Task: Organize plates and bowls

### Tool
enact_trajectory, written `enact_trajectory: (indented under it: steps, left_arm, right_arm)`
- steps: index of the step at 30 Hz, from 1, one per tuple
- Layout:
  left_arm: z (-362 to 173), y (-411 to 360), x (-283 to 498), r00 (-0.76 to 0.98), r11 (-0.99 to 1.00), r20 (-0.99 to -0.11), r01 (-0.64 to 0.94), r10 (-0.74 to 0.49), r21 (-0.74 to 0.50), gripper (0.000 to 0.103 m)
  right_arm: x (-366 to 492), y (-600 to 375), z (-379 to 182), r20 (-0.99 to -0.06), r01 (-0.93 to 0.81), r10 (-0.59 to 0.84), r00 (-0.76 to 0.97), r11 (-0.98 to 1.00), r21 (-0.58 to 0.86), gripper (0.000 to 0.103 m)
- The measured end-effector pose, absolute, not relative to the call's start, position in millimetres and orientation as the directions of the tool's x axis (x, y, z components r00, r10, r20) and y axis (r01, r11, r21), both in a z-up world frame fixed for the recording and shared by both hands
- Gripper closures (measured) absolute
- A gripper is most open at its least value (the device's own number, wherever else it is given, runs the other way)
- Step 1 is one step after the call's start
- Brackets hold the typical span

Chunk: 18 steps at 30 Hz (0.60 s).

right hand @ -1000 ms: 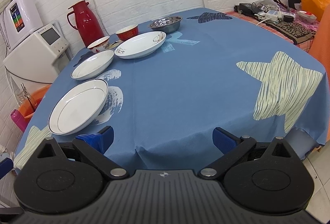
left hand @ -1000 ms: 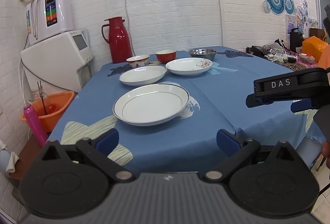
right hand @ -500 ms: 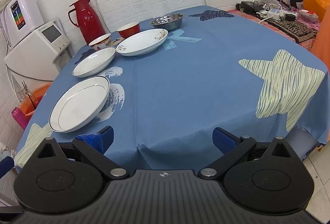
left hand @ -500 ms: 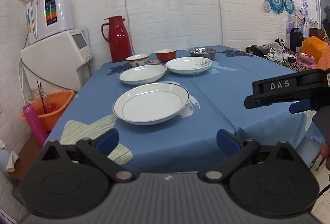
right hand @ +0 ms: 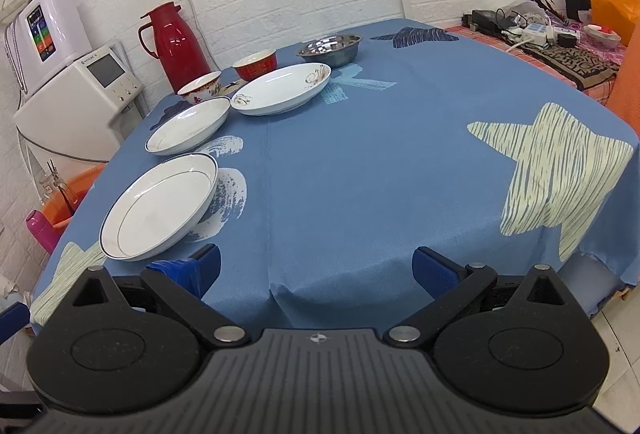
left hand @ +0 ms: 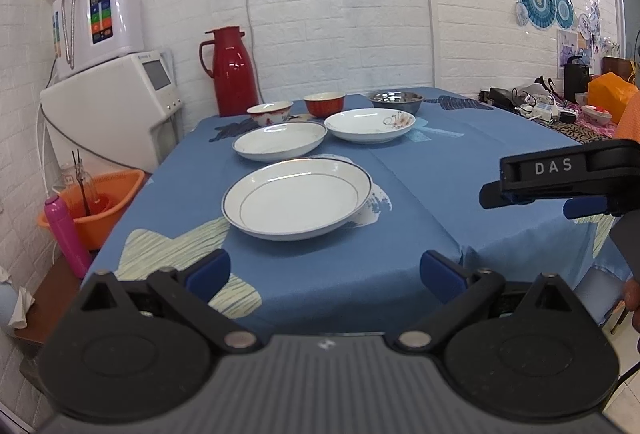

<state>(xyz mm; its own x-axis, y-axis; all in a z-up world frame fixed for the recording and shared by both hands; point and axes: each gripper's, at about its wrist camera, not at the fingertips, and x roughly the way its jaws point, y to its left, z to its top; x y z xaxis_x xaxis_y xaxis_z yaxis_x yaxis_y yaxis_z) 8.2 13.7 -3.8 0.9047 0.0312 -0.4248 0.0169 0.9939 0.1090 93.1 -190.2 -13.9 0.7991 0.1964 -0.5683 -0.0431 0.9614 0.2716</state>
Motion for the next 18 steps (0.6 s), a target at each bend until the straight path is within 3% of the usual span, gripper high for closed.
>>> enact_trajectory:
  steps: [4, 10, 18]
  left_arm:
    - [6, 39, 28, 0.897, 0.997, -0.439, -0.016, 0.049, 0.079, 0.003]
    - [29, 83, 80, 0.875, 0.995, -0.475, -0.084, 0.096, 0.047, 0.003]
    - [24, 128, 166, 0.785, 0.998, -0.618, -0.059, 0.028, -0.031, 0.003]
  right_arm:
    - [101, -185, -16, -0.532, -0.083, 0.211, 0.820, 0.963, 0.255, 0.013]
    - [143, -167, -8, -0.553, -0.155, 0.298, 0.778, 0.944, 0.291, 0.013]
    - [235, -118, -4, -0.661, -0.235, 0.358, 0.660, 0.934, 0.270, 0.015]
